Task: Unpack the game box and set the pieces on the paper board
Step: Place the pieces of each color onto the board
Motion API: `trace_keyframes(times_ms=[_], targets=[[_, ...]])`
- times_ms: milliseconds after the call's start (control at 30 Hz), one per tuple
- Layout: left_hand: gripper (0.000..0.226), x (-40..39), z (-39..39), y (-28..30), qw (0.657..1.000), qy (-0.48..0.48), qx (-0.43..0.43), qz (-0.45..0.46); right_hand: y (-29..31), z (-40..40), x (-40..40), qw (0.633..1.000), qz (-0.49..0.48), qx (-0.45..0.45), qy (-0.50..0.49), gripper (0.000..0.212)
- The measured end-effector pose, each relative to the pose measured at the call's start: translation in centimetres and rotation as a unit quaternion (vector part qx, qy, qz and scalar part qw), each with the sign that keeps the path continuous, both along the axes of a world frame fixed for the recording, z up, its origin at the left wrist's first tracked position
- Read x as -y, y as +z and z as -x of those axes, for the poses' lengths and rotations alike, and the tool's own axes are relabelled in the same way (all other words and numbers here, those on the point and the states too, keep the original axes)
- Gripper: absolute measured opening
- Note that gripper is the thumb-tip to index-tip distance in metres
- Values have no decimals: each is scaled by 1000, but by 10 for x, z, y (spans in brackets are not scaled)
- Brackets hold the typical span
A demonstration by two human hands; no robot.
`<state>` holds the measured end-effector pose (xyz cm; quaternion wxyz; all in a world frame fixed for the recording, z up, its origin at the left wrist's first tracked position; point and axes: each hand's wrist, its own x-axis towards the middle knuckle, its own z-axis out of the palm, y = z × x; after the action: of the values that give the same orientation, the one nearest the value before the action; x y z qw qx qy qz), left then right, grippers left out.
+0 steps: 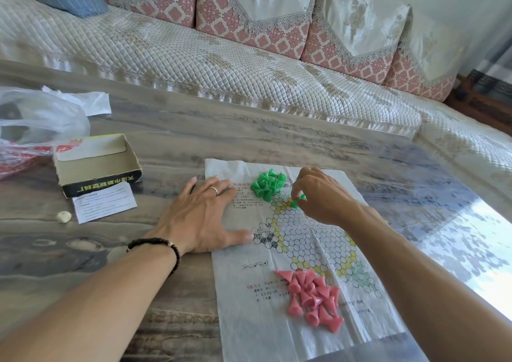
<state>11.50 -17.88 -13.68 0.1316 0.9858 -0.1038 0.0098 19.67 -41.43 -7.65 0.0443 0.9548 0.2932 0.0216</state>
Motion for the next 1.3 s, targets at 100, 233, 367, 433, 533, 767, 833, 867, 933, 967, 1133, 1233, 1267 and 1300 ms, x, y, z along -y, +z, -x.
trace_keyframes(times_ms=[100,233,367,433,533,767,833,867,933,967,1133,1233,1267,1300], targets=[[117,0,0,0,1000,0,-1,2,1,0,0,1000,4,-8,-1,19],[116,0,0,1,1000,-1,-6,2,11,-4,-6,998,-57,-15,-3,31],[117,0,0,0,1000,-2,-12,-1,24,-17,-21,992,-120,-14,-21,21],[116,0,0,0,1000,-1,-14,2,25,-26,-27,989,-142,-28,-40,22],[114,1,0,1,1000,0,-14,5,17,-38,-33,989,-126,-56,-58,19],[111,0,0,1,1000,0,-21,8,-2,-39,-44,980,-135,-106,-103,13],[111,0,0,2,1000,1,-20,6,-3,-38,-47,978,-138,-112,-109,14],[110,1,0,2,1000,2,-21,6,-3,-37,-47,976,-143,-119,-111,18],[108,1,1,2,1000,3,-23,5,-4,-36,-48,970,-171,-128,-112,25],[108,1,1,3,1000,3,-24,4,-3,-36,-47,966,-189,-131,-115,26],[110,0,1,3,1000,1,-27,2,9,-34,-36,954,-240,-136,-116,25],[113,0,1,3,1000,1,-27,1,19,-27,-28,954,-254,-121,-101,15],[115,0,1,2,1000,1,-26,2,22,-25,-25,955,-259,-114,-94,12],[117,0,1,2,1000,1,-26,3,24,-22,-23,954,-265,-108,-88,9]])
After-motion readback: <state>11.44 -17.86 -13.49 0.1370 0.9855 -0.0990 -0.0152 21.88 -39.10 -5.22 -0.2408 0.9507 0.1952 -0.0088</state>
